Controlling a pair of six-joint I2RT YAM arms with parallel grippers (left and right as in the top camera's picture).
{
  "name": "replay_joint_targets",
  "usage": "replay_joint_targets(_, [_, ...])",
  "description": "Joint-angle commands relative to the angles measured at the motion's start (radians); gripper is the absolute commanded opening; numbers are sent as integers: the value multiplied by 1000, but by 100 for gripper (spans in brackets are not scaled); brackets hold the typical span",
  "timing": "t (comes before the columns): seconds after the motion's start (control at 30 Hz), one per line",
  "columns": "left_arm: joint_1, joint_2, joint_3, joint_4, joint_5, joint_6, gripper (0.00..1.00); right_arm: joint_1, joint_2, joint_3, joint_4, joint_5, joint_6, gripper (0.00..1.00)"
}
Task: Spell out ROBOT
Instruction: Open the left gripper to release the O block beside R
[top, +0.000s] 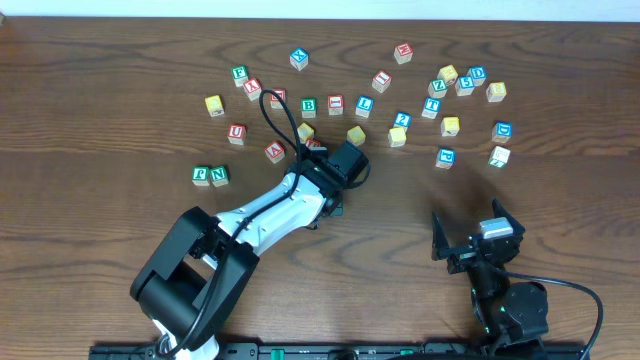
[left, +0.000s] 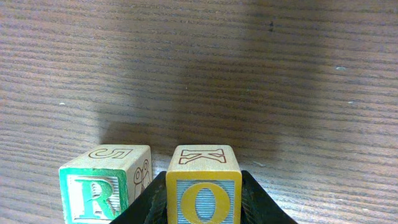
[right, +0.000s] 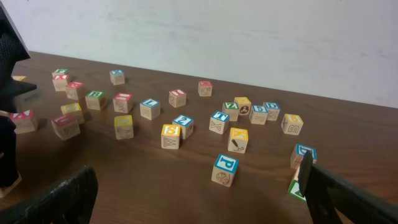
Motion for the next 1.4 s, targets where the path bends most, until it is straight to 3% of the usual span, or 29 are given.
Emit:
replay_joint_targets(0.0, [5,12,-35,-20,24,-2,17,6,-4,-1,-5,-6,16,99])
replay_joint_targets(0.03, [5,12,-35,-21,24,-2,17,6,-4,-1,-5,-6,16,99])
replay_joint_targets(0.07, [5,12,-35,-21,24,-2,27,6,-4,-1,-5,-6,16,99])
replay_joint_targets(0.37, [5,12,-35,-22,24,-2,41,6,-4,-1,-5,-6,16,99])
replay_joint_targets(0.87, [5,5,-35,-19,24,11,41,6,-4,-1,-5,-6,16,99])
replay_joint_targets(1.37, [5,-193,-34,-57,24,45,41,6,-4,-1,-5,-6,16,99])
